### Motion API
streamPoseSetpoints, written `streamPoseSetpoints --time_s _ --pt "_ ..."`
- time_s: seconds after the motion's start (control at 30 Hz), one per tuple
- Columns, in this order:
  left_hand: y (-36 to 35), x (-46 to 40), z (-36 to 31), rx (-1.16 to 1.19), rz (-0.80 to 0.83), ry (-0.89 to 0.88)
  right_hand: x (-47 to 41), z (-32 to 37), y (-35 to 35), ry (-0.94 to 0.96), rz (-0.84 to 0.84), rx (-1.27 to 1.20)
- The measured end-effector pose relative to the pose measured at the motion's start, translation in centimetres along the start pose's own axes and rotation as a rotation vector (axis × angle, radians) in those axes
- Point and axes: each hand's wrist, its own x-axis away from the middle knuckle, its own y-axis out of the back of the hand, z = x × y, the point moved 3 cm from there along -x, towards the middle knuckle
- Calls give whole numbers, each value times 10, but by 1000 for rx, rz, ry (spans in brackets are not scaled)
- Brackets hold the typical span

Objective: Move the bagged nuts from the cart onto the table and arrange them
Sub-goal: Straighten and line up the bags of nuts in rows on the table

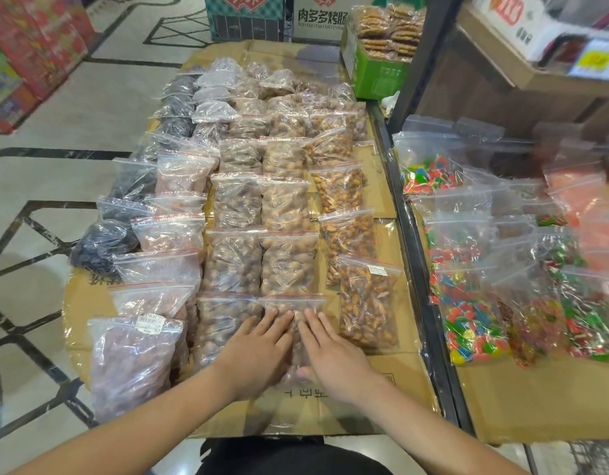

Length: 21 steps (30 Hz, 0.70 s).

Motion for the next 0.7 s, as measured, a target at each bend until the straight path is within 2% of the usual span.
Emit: streamPoseSetpoints --time_s 0.2,0.33,0.4,0.5,0.7 --pt "12 -8 2 168 74 -40 -1 -7 6 71 29 -68" --pt "54 -31 18 195 -61 -54 2 -19 26 81 -45 -132" --pt "71 -48 31 124 -170 38 -3 -30 42 31 -167 -150" --pt "93 -74 47 116 -249 222 -20 -58 78 -104 -345 -116" --pt "142 -137 76 192 -354 416 -71 -119 154 -249 -507 -129"
